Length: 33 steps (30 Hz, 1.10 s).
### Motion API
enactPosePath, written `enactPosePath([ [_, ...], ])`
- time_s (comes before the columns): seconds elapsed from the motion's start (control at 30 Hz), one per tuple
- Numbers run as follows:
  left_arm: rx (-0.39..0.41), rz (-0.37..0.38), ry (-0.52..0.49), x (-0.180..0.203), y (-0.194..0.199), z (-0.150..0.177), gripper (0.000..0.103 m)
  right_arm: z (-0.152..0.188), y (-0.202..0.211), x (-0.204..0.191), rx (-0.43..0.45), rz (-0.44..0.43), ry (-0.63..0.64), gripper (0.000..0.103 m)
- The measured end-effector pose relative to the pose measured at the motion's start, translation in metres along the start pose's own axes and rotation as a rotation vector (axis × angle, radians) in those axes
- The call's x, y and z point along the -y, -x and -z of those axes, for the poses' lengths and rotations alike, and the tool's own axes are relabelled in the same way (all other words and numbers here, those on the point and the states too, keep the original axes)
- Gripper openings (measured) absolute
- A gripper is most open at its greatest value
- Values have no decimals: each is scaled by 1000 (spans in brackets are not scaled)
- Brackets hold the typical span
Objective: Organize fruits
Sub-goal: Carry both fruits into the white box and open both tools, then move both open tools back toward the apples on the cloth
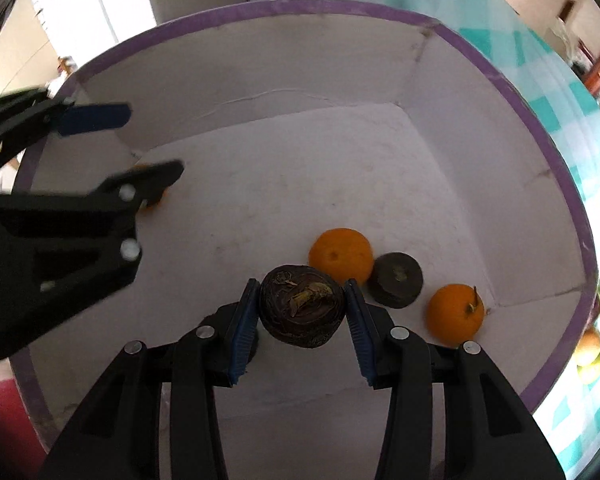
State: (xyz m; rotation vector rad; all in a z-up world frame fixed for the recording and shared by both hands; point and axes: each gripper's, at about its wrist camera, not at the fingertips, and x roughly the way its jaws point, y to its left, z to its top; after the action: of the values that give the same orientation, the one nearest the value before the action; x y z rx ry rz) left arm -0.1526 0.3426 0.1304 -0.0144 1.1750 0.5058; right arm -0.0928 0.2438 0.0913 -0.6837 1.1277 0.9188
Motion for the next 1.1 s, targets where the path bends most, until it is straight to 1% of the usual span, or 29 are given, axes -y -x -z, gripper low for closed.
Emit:
enactPosePath([
  [0.03, 1, 4, -4, 1, 0, 0, 71, 0, 0, 3, -3, -2, -13, 46],
  [0.1, 7, 2, -16, 6, 2, 4, 78, 1, 1, 7, -5, 0, -31, 58],
  [0.13, 11, -11, -14, 6, 3, 4, 83, 0, 3, 7, 4, 5, -39, 61],
  [0.17, 5, -31, -17, 7, 3, 6, 86, 1, 5, 10, 7, 21, -53, 67],
  [0.27, 21, -61, -33, 8, 11, 9, 89, 5, 11, 13, 18, 24, -70, 69],
  [0.33, 47, -67, -24, 5, 20, 12, 91, 2, 18, 12, 45, 32, -68, 70],
  [0.4, 70, -62, -9, 0, 30, 13, 92, 6, 31, 10, 82, 44, -83, 74],
  [0.43, 84, -62, -3, -1, 35, 14, 93, 9, 38, 10, 104, 52, -89, 75],
  [0.5, 140, -63, 4, -2, 53, 16, 93, 17, 62, 6, 172, 74, -110, 76],
  [0.53, 166, -56, 7, -2, 62, 18, 94, 24, 76, 5, 222, 96, -128, 76],
  [0.6, 218, -20, 23, 1, 79, 17, 97, 40, 101, 4, 304, 128, -163, 78],
  [0.63, 245, -1, 34, 3, 89, 16, 100, 53, 118, 6, 369, 148, -200, 80],
  [0.67, 271, 18, 41, 8, 98, 16, 101, 62, 130, 8, 417, 166, -231, 85],
  [0.73, 306, 56, 38, 20, 111, 14, 101, 74, 144, 14, 472, 202, -278, 87],
  [0.77, 322, 83, 28, 31, 118, 14, 101, 88, 151, 21, 487, 223, -311, 87],
  [0.83, 348, 132, -2, 52, 129, 16, 101, 114, 158, 39, 487, 252, -393, 87],
  [0.9, 368, 181, -56, 79, 138, 19, 101, 141, 162, 61, 475, 271, -502, 87],
  [0.93, 374, 208, -92, 94, 142, 20, 101, 154, 161, 65, 463, 280, -547, 87],
  [0.97, 378, 235, -133, 109, 144, 21, 101, 169, 156, 79, 441, 292, -599, 87],
  [1.03, 381, 287, -216, 136, 146, 22, 101, 189, 145, 99, 407, 310, -658, 87],
  [1.07, 384, 325, -279, 156, 146, 23, 101, 200, 138, 113, 383, 320, -692, 87],
  [1.1, 386, 337, -312, 167, 146, 25, 101, 205, 132, 124, 367, 324, -714, 87],
])
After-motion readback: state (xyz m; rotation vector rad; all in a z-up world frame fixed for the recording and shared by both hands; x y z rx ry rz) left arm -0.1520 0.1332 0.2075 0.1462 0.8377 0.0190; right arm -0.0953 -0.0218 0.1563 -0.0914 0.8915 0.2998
